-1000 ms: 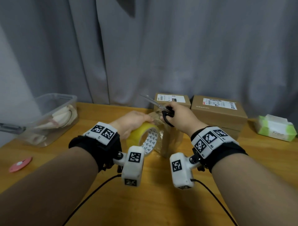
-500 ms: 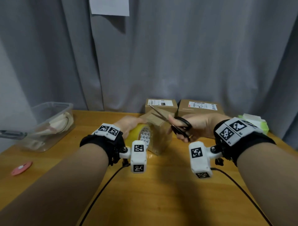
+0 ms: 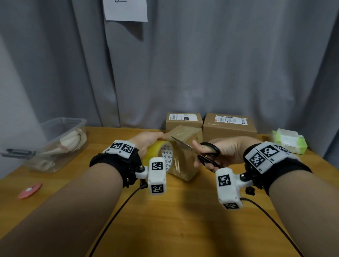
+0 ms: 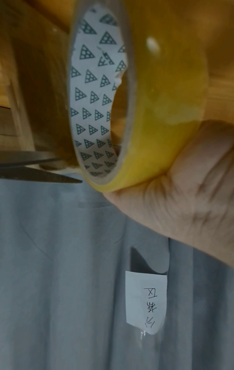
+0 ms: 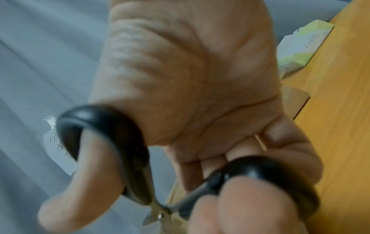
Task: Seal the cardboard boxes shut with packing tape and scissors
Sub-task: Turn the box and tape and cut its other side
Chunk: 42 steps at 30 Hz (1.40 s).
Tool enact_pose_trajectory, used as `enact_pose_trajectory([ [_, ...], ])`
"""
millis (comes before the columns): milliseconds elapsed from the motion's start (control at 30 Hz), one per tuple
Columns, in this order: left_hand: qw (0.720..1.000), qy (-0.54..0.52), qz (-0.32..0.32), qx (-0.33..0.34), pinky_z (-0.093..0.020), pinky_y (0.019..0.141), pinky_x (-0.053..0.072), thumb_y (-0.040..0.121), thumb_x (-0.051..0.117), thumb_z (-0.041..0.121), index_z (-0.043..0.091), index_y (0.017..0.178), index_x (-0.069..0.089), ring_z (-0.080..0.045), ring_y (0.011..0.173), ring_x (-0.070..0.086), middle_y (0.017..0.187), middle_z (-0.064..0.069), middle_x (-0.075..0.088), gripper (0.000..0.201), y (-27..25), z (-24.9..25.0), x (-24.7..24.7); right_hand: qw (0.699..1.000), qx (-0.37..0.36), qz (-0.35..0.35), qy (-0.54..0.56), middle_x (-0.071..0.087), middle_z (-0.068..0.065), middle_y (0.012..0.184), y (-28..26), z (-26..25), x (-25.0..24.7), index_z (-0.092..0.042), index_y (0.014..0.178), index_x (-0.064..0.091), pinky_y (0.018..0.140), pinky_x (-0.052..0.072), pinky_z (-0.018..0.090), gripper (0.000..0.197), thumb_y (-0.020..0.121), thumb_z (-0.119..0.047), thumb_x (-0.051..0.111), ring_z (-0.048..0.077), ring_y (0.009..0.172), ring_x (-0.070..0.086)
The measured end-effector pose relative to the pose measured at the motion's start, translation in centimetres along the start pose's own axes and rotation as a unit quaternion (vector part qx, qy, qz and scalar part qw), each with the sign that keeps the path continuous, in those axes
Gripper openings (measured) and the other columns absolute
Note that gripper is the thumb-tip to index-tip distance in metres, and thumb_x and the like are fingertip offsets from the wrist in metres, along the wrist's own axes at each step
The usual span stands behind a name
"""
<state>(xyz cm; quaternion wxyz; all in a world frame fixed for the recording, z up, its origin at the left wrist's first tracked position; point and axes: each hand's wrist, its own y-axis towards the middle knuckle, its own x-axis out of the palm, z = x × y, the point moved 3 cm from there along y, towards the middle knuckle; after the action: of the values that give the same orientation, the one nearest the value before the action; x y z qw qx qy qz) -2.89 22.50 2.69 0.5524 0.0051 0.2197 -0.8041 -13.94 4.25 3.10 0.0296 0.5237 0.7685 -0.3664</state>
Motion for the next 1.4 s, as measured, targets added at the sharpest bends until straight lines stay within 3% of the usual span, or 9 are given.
enact_pose_trajectory([
  [100,1.0,0.017,-0.007,-0.004,-0.027,0.05,0.045,0.082,0.068,0.023,0.006,0.084,0.065,-0.017,0.039,0.057,0.058,-0.007,0.064,0.017,0.0,0.0,-0.2,1.0,-0.008,0.015,0.003,0.056,-0.002,0.065,0.4,0.3,0.1,-0.01,0.104,0.063,0.058,0.047,0.023,0.11,0.032,-0.092,0.062,0.011,0.055,0.053],
  [167,1.0,0.027,-0.01,-0.004,-0.026,0.048,0.045,0.084,0.067,0.023,0.006,0.081,0.065,-0.017,0.039,0.056,0.055,-0.007,0.064,0.017,-0.1,-0.2,-0.1,1.0,-0.01,0.016,0.006,0.057,-0.001,0.065,0.6,0.3,0.1,-0.009,0.104,0.062,0.059,0.047,0.024,0.109,0.032,-0.091,0.062,0.011,0.056,0.054],
  [367,0.999,0.018,-0.008,0.037,-0.035,0.065,0.056,0.085,0.064,0.019,0.004,0.101,0.067,-0.028,0.068,0.066,0.09,-0.017,0.071,0.022,0.3,-0.8,0.2,0.999,-0.01,0.016,-0.03,0.057,-0.002,0.064,1.0,-0.1,-0.1,-0.01,0.105,0.062,0.059,0.045,0.024,0.113,0.029,-0.094,0.059,0.01,0.055,0.054],
  [533,0.996,0.037,-0.022,0.079,-0.042,0.08,0.057,0.084,0.066,0.019,0.004,0.1,0.069,-0.031,0.078,0.067,0.095,-0.018,0.071,0.022,0.2,-0.1,0.6,1.0,-0.015,-0.004,-0.008,0.059,-0.001,0.064,0.4,-0.3,-0.4,-0.008,0.104,0.063,0.055,0.047,0.023,0.109,0.033,-0.091,0.062,0.012,0.054,0.056],
  [767,0.992,0.074,-0.039,0.09,-0.029,0.059,0.053,0.085,0.066,0.018,0.005,0.097,0.07,-0.022,0.063,0.065,0.085,-0.014,0.071,0.019,-0.5,0.2,1.2,1.0,-0.013,-0.011,0.0,0.06,-0.001,0.064,0.8,0.2,0.1,-0.007,0.105,0.062,0.053,0.048,0.022,0.109,0.035,-0.09,0.062,0.012,0.054,0.055],
  [967,0.994,0.072,-0.045,0.068,-0.032,0.061,0.055,0.086,0.065,0.021,0.005,0.096,0.071,-0.024,0.065,0.066,0.088,-0.014,0.072,0.02,-0.1,-0.6,1.0,0.999,-0.031,-0.015,0.017,0.058,0.001,0.066,1.8,0.5,0.3,-0.006,0.107,0.061,0.053,0.049,0.022,0.107,0.039,-0.089,0.063,0.013,0.056,0.056],
  [1100,0.993,0.076,-0.061,0.068,-0.038,0.075,0.057,0.084,0.066,0.02,0.006,0.097,0.073,-0.027,0.076,0.068,0.093,-0.014,0.073,0.02,0.4,-0.8,0.6,0.999,-0.031,-0.02,0.019,0.058,0.002,0.07,2.3,0.4,-0.1,-0.004,0.111,0.06,0.059,0.049,0.023,0.11,0.039,-0.087,0.065,0.013,0.059,0.055],
  [1267,0.992,0.081,-0.07,0.072,-0.031,0.064,0.056,0.084,0.066,0.021,0.008,0.096,0.073,-0.023,0.069,0.067,0.091,-0.012,0.073,0.02,0.6,-0.8,0.5,0.999,-0.03,-0.023,0.016,0.059,0.001,0.071,2.8,-0.1,-0.5,-0.003,0.114,0.059,0.064,0.047,0.025,0.112,0.039,-0.086,0.065,0.013,0.061,0.053],
  [1400,0.992,0.077,-0.068,0.075,-0.036,0.075,0.057,0.083,0.067,0.021,0.006,0.097,0.073,-0.026,0.077,0.068,0.093,-0.013,0.073,0.022,0.9,-1.0,0.4,0.999,-0.033,-0.027,0.03,0.059,0.003,0.072,3.4,-0.2,-0.5,0.0,0.116,0.057,0.065,0.047,0.026,0.113,0.042,-0.085,0.066,0.015,0.062,0.052],
])
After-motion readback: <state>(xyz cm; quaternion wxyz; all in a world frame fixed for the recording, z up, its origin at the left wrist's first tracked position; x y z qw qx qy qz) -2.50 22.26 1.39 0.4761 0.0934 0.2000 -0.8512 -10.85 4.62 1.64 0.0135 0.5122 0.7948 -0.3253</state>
